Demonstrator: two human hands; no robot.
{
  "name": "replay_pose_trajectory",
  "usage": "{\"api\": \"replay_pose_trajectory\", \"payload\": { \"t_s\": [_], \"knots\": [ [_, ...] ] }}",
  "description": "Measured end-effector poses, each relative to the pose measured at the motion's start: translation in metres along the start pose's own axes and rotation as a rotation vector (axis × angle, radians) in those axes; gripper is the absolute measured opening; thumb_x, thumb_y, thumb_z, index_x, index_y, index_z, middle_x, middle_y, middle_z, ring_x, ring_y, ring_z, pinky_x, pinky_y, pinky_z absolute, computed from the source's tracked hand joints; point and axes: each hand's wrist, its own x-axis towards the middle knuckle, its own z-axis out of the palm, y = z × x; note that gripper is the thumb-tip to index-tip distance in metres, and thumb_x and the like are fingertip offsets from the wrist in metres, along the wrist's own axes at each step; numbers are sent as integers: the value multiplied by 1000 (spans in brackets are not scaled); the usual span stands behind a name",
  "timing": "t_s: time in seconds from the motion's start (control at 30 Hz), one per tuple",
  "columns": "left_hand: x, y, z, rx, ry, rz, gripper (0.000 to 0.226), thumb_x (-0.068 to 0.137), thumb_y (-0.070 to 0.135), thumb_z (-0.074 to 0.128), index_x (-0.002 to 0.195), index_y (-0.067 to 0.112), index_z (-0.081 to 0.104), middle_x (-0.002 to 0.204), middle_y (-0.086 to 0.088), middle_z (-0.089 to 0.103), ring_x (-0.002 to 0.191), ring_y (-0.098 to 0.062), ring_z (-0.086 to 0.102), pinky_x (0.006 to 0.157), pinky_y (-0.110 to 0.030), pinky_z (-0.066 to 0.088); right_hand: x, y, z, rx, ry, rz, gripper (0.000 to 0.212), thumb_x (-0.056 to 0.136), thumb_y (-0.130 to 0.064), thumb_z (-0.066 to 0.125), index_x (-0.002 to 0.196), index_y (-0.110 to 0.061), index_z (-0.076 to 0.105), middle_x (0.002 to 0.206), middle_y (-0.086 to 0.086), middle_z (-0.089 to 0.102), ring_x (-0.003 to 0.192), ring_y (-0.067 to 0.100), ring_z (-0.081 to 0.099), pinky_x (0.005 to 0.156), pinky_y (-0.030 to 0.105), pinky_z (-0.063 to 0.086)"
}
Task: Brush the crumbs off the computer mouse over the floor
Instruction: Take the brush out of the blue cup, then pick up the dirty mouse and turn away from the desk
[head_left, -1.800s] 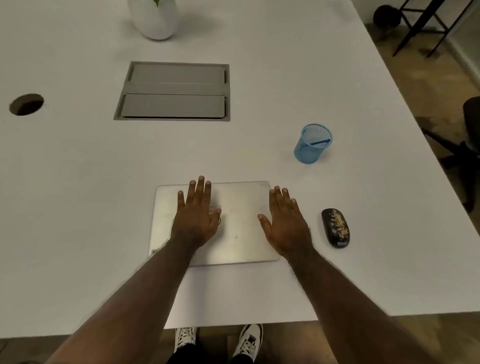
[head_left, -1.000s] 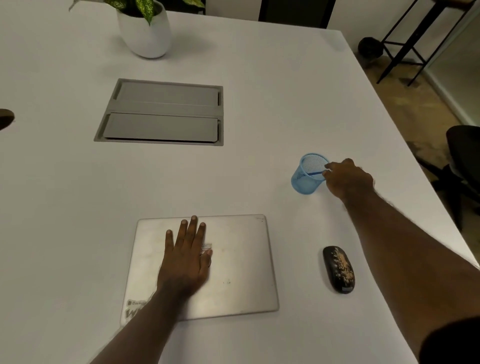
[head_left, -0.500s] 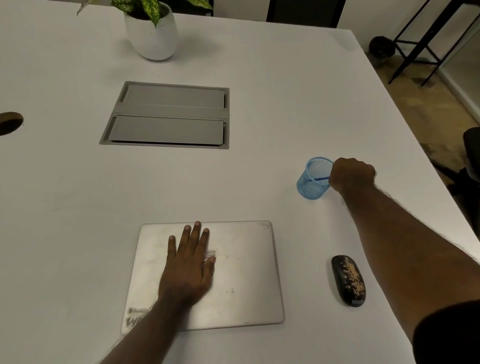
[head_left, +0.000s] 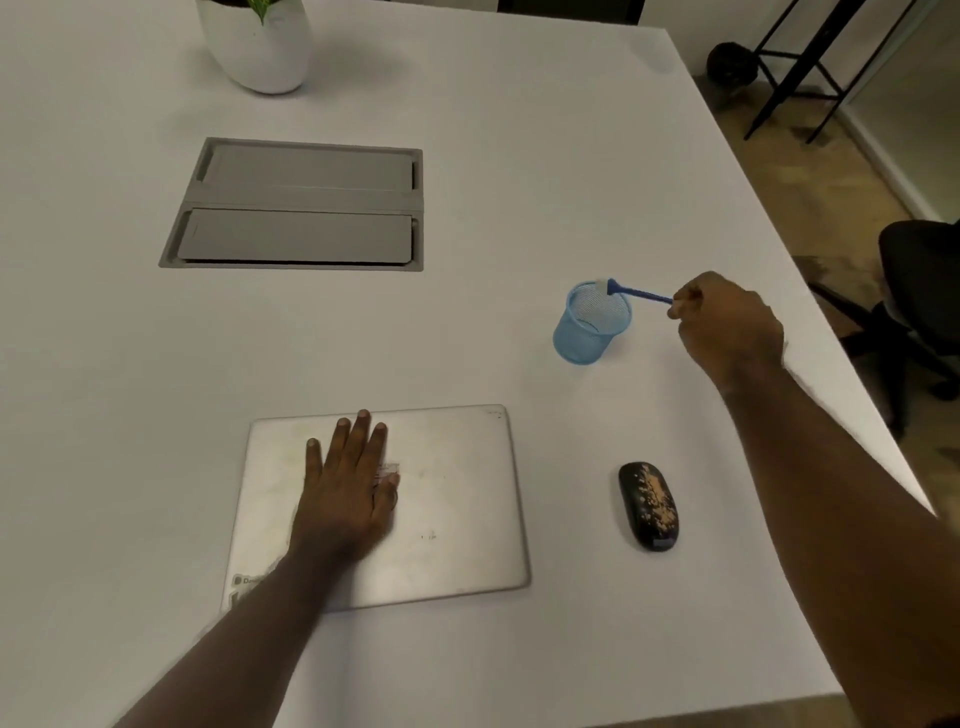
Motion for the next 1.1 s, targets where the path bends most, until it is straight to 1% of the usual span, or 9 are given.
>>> {"api": "replay_pose_trajectory", "payload": {
  "t_s": [0.1, 0.2, 0.37, 0.47, 0.53, 0.67, 0.83, 0.97, 1.1],
  "knots": [
    [0, 7, -8, -46, -2, -20, 69, 89, 40, 24, 151, 10, 27, 161, -11, 15, 150, -29, 10, 120, -54, 6, -37, 40, -7, 421, -93, 129, 20, 96, -19, 54, 109, -16, 68, 98, 2, 75, 85, 22, 72, 73, 33, 57],
    [2, 27, -16, -76, -5, 33, 70, 87, 39, 27, 150, 10, 29, 161, -12, 16, 149, -30, 11, 119, -51, 5, -89, 78, 6, 707, -147, 354, 23, 97, -15, 50, 111, -8, 68, 94, 5, 75, 81, 18, 68, 66, 28, 52],
    [2, 110, -15, -448, 42, 154, 50, 83, 2, 53, 133, 7, 54, 151, -14, 40, 143, -29, 31, 117, -33, 20, -167, 99, 47, 905, -259, 610, 18, 99, -12, 48, 97, -14, 65, 116, 28, 65, 85, 22, 55, 66, 33, 49],
    [-1, 176, -6, -695, -79, 114, 40, 86, 1, 51, 125, 7, 60, 131, -11, 59, 120, -26, 58, 100, -23, 40, -193, 92, 61, 1016, -295, 673, 20, 101, -14, 44, 97, -19, 63, 125, 23, 62, 100, 24, 57, 89, 47, 51],
    [-1, 212, 1, -795, -240, 21, 40, 91, 6, 50, 130, 9, 57, 132, -9, 59, 115, -22, 60, 95, -19, 40, -198, 87, 66, 1017, -273, 682, 19, 103, -16, 43, 102, -18, 62, 126, 18, 62, 112, 32, 58, 94, 49, 49],
    [3, 258, 17, -759, -415, -120, 43, 95, 14, 46, 137, 6, 49, 136, -12, 57, 125, -25, 51, 103, -26, 35, -200, 82, 70, 1025, -230, 651, 18, 103, -15, 42, 107, -16, 60, 125, 15, 64, 117, 33, 59, 99, 52, 48],
    [8, 280, 29, -959, -520, -381, 21, 88, 3, 44, 96, -9, 59, 115, -36, 59, 110, -48, 57, 94, -51, 50, -198, 81, 74, 1084, -242, 691, 18, 103, -11, 43, 107, -9, 61, 114, 17, 66, 110, 35, 63, 96, 53, 51],
    [9, 290, 34, -1077, -523, -440, 34, 92, 6, 44, 121, 0, 62, 119, -23, 64, 108, -35, 62, 97, -47, 51, -199, 81, 75, 1092, -246, 691, 17, 103, -12, 43, 103, -12, 60, 108, 16, 67, 107, 36, 65, 93, 52, 53],
    [11, 295, 40, -1173, -492, -523, 31, 96, 13, 46, 122, 3, 59, 113, -16, 65, 102, -30, 65, 91, -43, 55, -205, 83, 70, 1109, -240, 689, 19, 104, -13, 41, 104, -12, 60, 105, 13, 67, 101, 32, 66, 90, 51, 55]
  ]
}}
